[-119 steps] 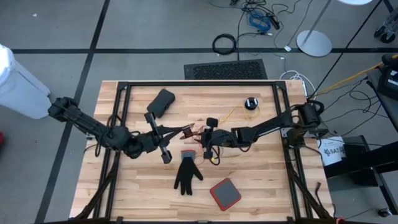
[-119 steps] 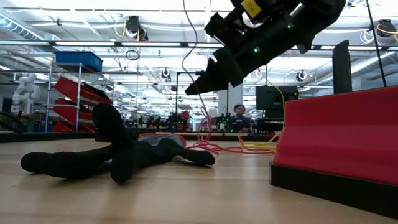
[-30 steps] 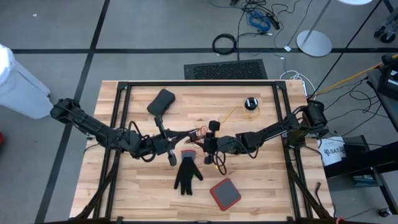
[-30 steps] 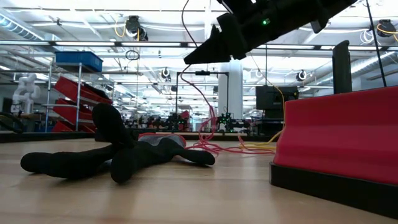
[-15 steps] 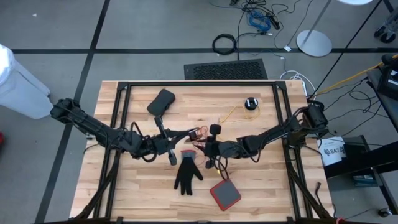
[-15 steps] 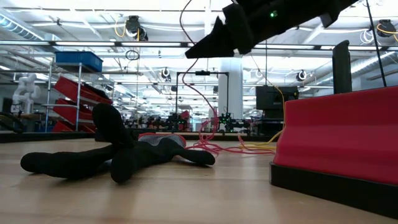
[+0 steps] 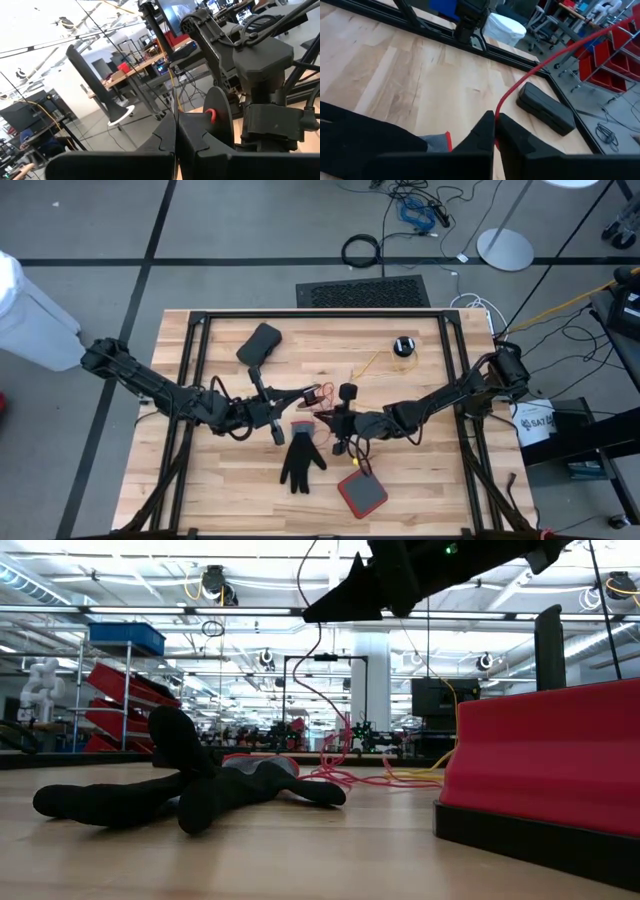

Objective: Coil cords
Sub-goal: Coil the red wire onto the black spool

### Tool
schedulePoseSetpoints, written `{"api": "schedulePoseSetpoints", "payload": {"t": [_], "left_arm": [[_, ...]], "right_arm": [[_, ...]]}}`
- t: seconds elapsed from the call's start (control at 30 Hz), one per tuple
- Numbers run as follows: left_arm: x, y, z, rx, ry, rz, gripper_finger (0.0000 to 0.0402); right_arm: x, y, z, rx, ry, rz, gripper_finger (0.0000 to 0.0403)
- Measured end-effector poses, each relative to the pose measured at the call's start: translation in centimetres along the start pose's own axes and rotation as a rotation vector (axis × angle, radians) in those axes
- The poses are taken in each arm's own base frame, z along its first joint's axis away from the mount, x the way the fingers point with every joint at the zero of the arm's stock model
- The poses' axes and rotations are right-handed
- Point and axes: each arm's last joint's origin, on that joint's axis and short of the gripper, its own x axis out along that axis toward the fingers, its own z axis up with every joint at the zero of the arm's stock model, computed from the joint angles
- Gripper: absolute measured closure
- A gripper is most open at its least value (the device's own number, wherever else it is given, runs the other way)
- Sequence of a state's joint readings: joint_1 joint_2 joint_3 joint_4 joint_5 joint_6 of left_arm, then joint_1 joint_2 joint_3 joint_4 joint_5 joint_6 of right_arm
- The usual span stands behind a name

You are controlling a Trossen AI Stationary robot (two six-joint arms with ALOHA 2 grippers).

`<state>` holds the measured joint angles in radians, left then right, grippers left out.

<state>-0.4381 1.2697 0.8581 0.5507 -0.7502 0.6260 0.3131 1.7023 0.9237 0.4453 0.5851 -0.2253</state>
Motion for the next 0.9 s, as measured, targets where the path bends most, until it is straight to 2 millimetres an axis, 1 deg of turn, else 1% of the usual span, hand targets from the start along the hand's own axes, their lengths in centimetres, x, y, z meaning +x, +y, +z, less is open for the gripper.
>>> {"api": "schedulePoseSetpoints", "payload": {"t": [0.17, 0.27, 0.37, 0.53, 0.6, 0.7, 0.8, 0.9], "left_arm": [[0.1, 0.1, 0.0, -0.012, 0.002, 0.003, 0.0401], [0.3, 0.2, -0.3, -0.010, 0.014, 0.011, 0.0401], [1.1, 0.0, -1.0, 0.005, 0.038, 0.023, 0.0401], [2.9, -1.0, -2.6, 0.016, 0.064, 0.054, 0.0401], [3.6, -1.6, -3.2, 0.051, 0.082, 0.070, 0.0401], [4.2, -2.2, -4.2, 0.157, 0.148, 0.124, 0.0401], [4.4, -2.5, -4.8, 0.247, 0.204, 0.157, 0.0401], [4.3, -2.6, -4.9, 0.319, 0.242, 0.176, 0.0401]], "right_arm": [[0.2, -0.3, 0.2, 0.024, -0.022, 0.005, 0.0401], [0.3, -0.6, 0.5, 0.054, -0.064, 0.032, 0.0402], [0.4, -0.9, 1.0, 0.088, -0.115, 0.018, 0.0402], [0.6, -1.5, 1.5, 0.153, -0.167, -0.006, 0.0402], [0.7, -1.7, 1.5, 0.168, -0.168, -0.010, 0.0402], [0.6, -1.6, 1.5, 0.170, -0.168, -0.007, 0.0403], [0.4, -1.2, 1.6, 0.167, -0.172, 0.005, 0.0403], [0.2, -1.0, 1.7, 0.166, -0.176, 0.006, 0.0403]]}}
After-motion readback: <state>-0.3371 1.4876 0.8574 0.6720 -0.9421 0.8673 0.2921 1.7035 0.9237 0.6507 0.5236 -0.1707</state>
